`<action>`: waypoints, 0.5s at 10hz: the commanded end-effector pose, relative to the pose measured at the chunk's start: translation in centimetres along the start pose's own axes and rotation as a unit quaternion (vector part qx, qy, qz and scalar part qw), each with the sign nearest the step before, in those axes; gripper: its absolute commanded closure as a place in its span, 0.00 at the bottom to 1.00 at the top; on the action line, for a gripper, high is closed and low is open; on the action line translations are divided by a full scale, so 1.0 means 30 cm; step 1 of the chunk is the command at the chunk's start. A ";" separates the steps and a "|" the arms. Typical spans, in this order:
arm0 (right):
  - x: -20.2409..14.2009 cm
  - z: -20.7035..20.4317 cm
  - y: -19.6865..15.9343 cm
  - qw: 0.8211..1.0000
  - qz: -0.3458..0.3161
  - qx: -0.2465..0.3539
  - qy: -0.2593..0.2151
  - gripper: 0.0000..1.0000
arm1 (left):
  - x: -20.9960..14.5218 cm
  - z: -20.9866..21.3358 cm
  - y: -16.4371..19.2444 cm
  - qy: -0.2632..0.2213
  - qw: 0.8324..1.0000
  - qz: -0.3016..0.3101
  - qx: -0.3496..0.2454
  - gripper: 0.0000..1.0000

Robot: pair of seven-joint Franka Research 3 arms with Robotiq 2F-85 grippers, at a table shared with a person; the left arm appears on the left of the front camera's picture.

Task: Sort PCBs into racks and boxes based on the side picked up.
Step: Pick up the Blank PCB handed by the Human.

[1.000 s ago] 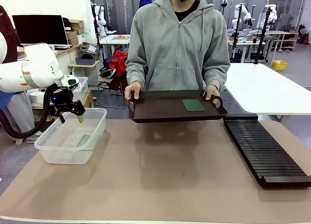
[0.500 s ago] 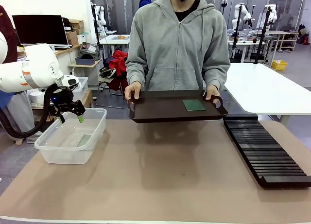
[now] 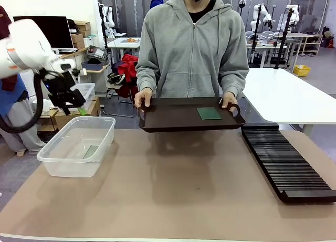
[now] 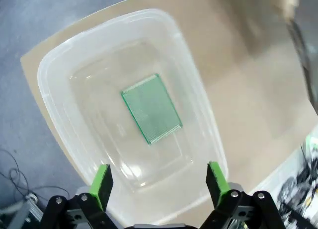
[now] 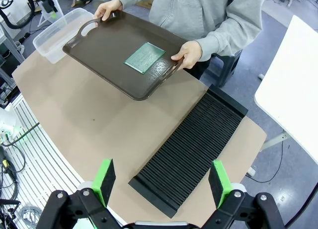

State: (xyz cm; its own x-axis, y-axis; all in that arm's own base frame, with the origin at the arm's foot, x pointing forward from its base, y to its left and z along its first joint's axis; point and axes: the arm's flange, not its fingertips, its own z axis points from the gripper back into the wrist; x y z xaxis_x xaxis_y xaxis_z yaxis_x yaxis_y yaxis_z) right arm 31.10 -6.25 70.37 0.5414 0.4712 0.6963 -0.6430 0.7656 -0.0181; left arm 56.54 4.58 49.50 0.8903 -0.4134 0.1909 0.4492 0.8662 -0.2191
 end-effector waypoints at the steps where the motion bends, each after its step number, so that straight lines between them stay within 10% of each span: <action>1: -0.001 -0.004 0.007 1.000 -0.002 0.000 -0.002 0.00 | -0.047 0.129 0.011 0.005 0.997 -0.072 -0.033 0.00; 5: -0.001 -0.004 0.007 1.000 -0.002 0.000 -0.002 0.00 | -0.146 0.392 -0.032 -0.086 0.971 -0.217 -0.057 0.00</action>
State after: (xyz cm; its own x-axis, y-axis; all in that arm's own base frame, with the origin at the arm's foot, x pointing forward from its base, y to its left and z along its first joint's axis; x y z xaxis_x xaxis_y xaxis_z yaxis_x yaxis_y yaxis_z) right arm 31.10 -6.24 70.36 0.5414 0.4714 0.6962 -0.6431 0.7656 -0.0183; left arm 51.95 8.45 60.56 0.6457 -0.6656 0.3743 0.7516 0.6405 -0.1574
